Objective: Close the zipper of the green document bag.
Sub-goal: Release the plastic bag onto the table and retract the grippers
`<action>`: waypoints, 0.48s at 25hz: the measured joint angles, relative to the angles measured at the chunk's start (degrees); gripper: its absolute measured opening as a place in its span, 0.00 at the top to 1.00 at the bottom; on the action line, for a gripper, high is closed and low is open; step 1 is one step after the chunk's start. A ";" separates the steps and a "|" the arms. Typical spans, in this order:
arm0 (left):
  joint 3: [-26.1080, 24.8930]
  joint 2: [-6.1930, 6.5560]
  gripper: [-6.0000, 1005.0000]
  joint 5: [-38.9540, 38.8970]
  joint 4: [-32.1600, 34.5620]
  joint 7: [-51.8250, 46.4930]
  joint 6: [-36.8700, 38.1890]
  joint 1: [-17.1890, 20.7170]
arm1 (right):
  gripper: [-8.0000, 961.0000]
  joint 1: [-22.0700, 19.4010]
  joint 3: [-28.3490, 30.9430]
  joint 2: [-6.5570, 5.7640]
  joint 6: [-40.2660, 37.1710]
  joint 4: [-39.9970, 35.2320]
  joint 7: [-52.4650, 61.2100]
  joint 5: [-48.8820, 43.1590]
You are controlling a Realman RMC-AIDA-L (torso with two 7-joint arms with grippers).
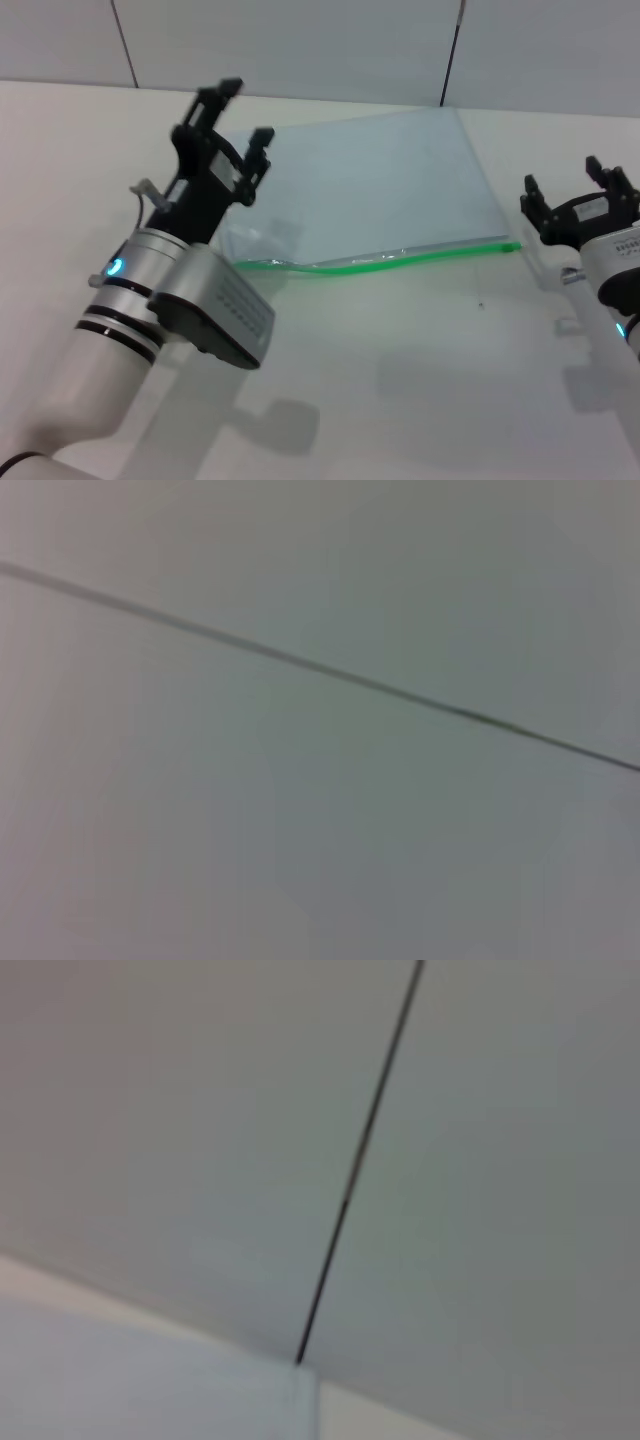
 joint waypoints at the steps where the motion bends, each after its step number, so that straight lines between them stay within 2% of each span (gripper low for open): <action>1: -0.10 -0.09 0.31 -0.16 -0.68 -1.74 -1.18 -0.12 | 0.21 -0.05 -0.08 0.00 0.87 -0.35 0.00 0.58; 2: -0.17 -0.10 0.28 -0.30 -1.14 -3.01 -1.76 -0.17 | 0.21 -0.07 -0.11 -0.01 1.55 -0.69 0.00 0.98; 9: -0.34 -0.25 0.29 -3.84 -1.56 -9.64 -3.16 -0.48 | 0.21 0.18 -0.12 -0.02 3.44 -3.36 0.33 4.30; 12: -0.34 -0.26 0.29 -7.24 -1.47 -16.18 -4.69 -1.28 | 0.21 0.58 -0.16 -0.02 3.50 -3.97 0.62 6.48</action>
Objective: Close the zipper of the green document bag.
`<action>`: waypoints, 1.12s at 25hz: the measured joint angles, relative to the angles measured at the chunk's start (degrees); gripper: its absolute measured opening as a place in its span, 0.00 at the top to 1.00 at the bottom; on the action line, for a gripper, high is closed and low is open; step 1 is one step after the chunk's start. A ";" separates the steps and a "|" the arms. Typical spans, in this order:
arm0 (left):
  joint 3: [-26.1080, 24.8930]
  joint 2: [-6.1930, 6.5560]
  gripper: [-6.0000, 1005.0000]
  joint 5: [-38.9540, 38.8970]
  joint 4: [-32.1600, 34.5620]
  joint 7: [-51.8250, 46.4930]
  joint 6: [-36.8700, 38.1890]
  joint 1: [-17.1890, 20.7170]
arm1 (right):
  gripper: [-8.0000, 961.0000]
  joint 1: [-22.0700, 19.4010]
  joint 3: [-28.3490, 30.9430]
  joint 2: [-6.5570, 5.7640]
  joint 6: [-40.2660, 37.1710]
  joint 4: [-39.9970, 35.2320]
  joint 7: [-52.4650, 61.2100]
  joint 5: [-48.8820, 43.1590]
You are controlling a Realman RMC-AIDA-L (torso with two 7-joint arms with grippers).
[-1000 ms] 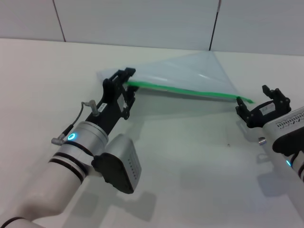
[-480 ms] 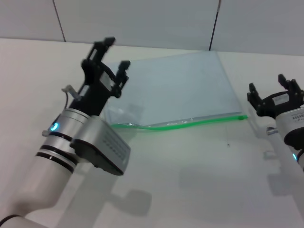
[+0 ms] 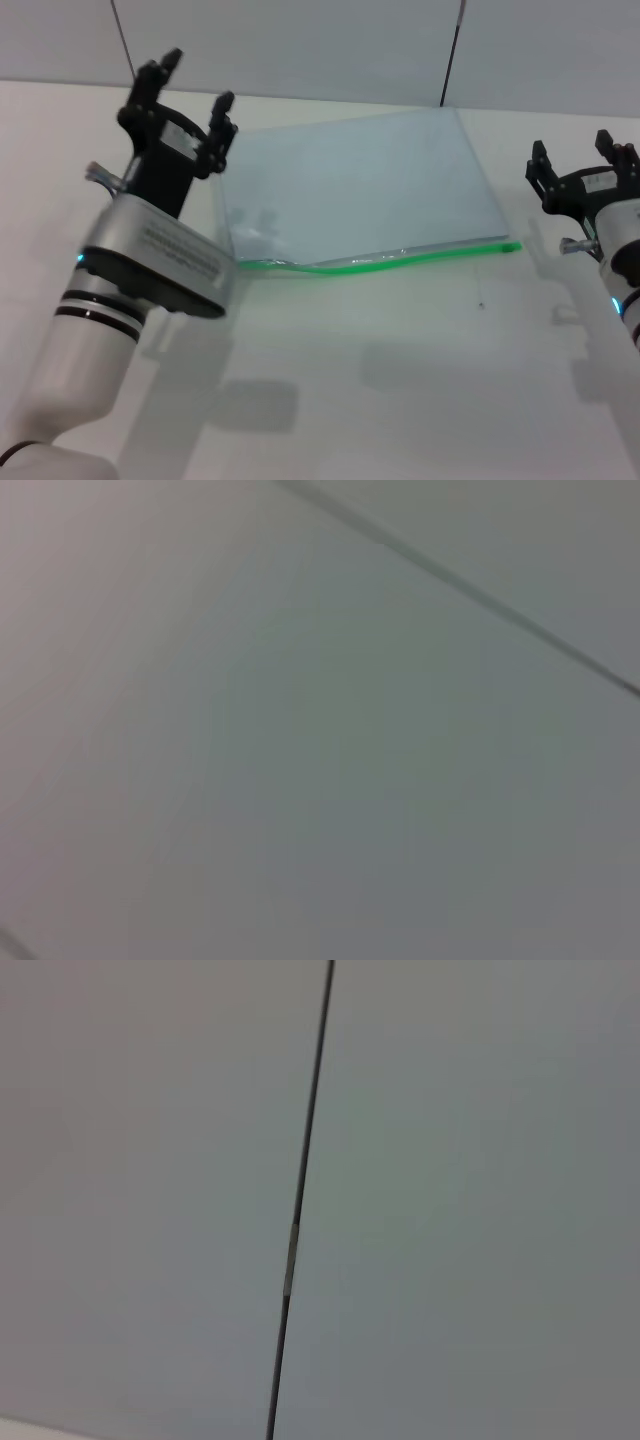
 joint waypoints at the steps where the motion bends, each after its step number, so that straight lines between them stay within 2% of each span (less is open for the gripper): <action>1: 0.00 0.01 0.29 -1.25 0.00 -2.31 -0.53 -0.19 | 0.21 0.20 -0.03 0.00 0.01 -0.31 0.14 0.73; 9: -0.73 0.28 0.30 -8.78 -0.40 -18.05 -1.74 -1.83 | 0.21 1.81 -0.32 0.07 0.69 -1.07 3.26 2.85; 13: -3.10 0.34 0.30 -9.47 -0.48 -24.61 -1.42 -1.95 | 0.21 2.50 -0.32 0.06 0.69 -1.21 7.02 3.14; 18: -3.51 0.49 0.30 -9.59 -2.39 -32.49 -1.14 -2.04 | 0.21 3.61 -0.30 0.11 0.32 -0.86 9.06 3.15; 28: -3.54 0.52 0.30 -9.64 -3.34 -36.54 -0.36 -2.05 | 0.21 4.05 -0.32 0.01 0.15 -0.57 9.38 3.19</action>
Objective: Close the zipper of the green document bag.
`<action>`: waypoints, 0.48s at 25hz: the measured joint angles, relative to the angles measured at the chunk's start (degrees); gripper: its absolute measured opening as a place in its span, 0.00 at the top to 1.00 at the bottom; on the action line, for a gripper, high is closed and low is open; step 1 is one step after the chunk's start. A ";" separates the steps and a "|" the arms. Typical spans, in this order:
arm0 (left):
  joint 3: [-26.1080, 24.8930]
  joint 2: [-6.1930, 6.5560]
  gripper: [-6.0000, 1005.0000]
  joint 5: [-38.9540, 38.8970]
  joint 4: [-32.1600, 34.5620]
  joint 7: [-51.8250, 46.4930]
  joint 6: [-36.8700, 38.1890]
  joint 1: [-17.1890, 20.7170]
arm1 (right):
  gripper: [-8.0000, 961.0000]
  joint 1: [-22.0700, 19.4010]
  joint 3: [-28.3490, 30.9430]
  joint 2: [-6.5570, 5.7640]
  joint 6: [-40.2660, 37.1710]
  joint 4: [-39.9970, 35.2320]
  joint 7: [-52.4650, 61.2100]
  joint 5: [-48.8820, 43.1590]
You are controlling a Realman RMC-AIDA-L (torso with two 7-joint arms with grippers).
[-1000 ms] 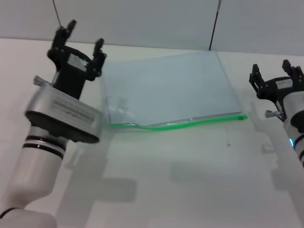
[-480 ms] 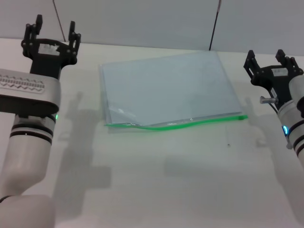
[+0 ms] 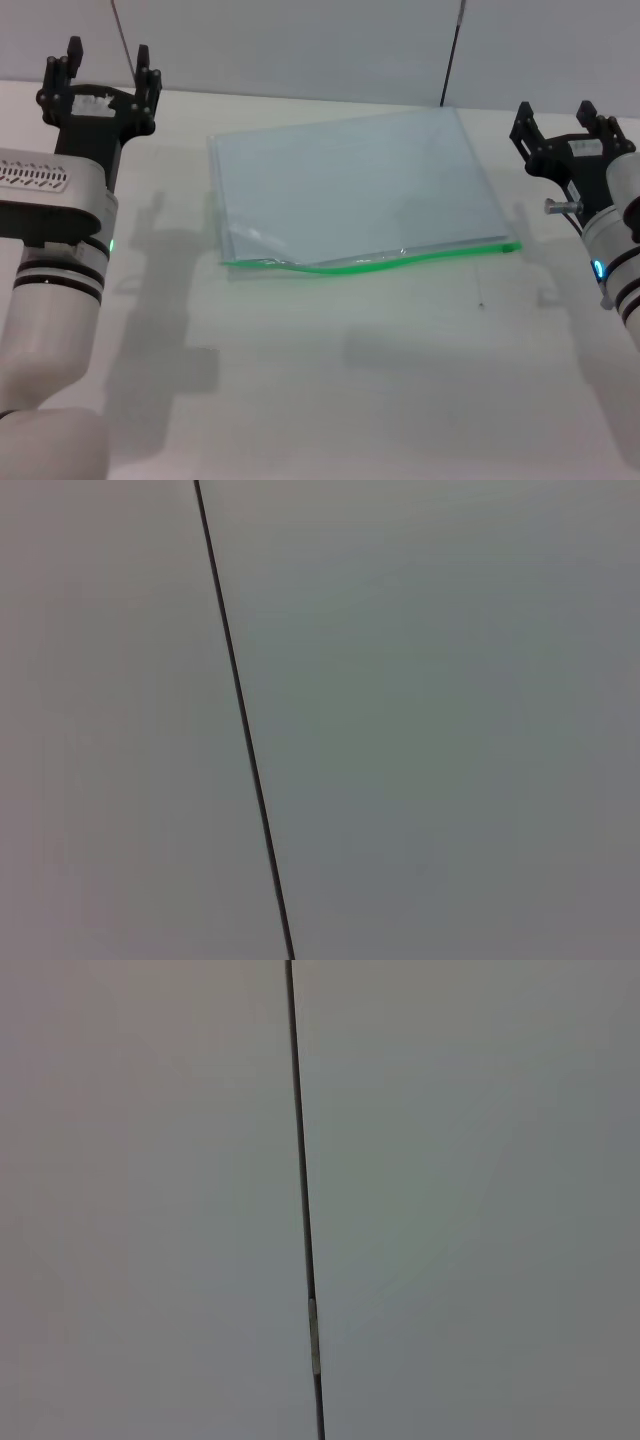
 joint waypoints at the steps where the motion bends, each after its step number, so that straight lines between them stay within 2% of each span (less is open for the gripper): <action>1: 0.02 0.00 0.30 0.00 0.00 -0.01 0.07 0.00 | 0.21 0.09 0.00 -0.01 -0.01 0.11 0.00 0.00; 12: 0.43 0.00 0.30 0.52 0.00 -0.19 1.43 0.00 | 0.21 0.77 -0.57 -0.01 -0.04 0.41 0.04 0.00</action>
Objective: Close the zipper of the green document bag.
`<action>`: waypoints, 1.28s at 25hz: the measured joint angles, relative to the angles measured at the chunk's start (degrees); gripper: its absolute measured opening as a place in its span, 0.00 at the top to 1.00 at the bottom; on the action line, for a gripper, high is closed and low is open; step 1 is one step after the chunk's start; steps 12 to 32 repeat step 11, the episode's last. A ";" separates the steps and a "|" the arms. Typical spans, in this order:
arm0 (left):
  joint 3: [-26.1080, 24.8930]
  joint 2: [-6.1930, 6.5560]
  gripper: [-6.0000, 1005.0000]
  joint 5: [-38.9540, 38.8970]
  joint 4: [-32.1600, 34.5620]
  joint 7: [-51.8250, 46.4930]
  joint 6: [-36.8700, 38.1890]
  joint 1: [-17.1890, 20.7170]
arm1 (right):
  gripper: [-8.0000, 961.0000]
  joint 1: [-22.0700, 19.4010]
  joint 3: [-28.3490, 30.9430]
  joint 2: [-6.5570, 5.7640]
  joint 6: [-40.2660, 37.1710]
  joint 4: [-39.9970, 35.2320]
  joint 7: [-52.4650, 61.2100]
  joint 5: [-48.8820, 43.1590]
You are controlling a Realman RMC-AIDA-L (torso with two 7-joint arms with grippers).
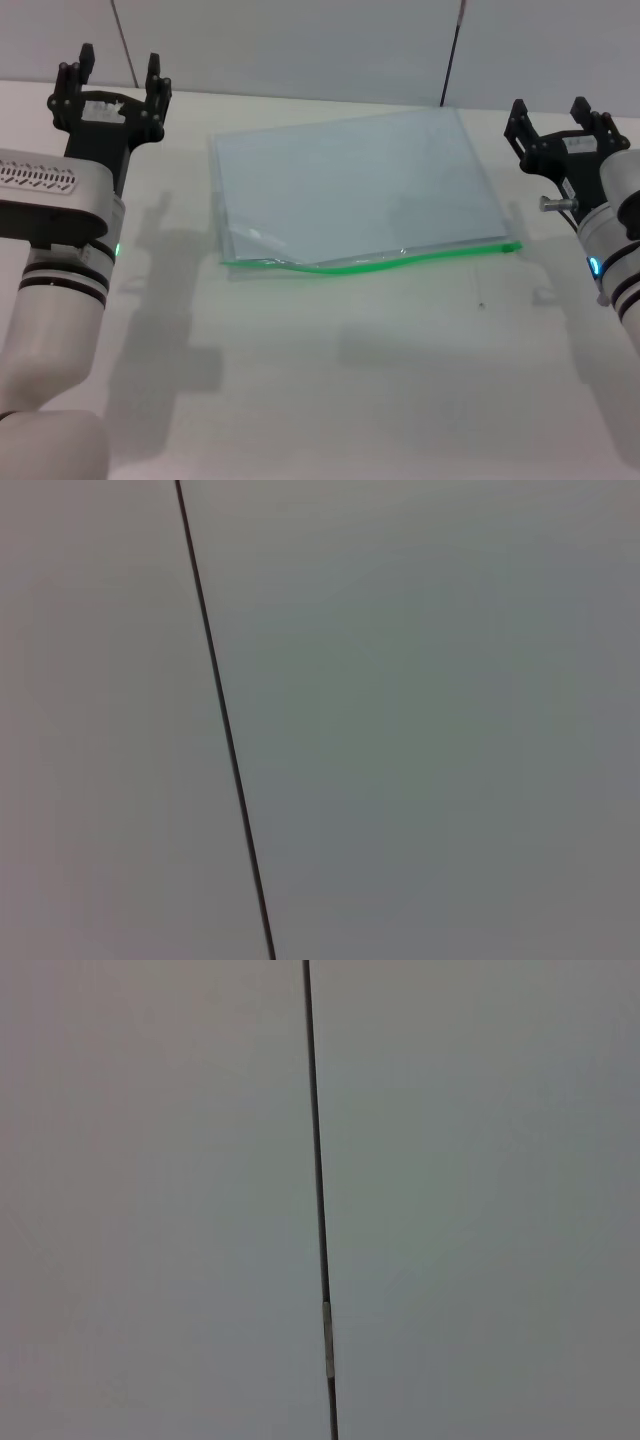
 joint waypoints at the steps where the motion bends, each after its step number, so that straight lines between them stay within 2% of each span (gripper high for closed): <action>1: 0.02 -0.01 0.30 0.05 0.00 0.00 0.00 0.00 | 0.21 0.06 -0.02 0.00 0.00 -0.01 0.00 0.00; 32: 1.43 -0.15 0.30 0.28 0.06 -0.04 0.06 0.06 | 0.21 0.17 -0.05 -0.08 0.40 -0.04 -0.13 -0.02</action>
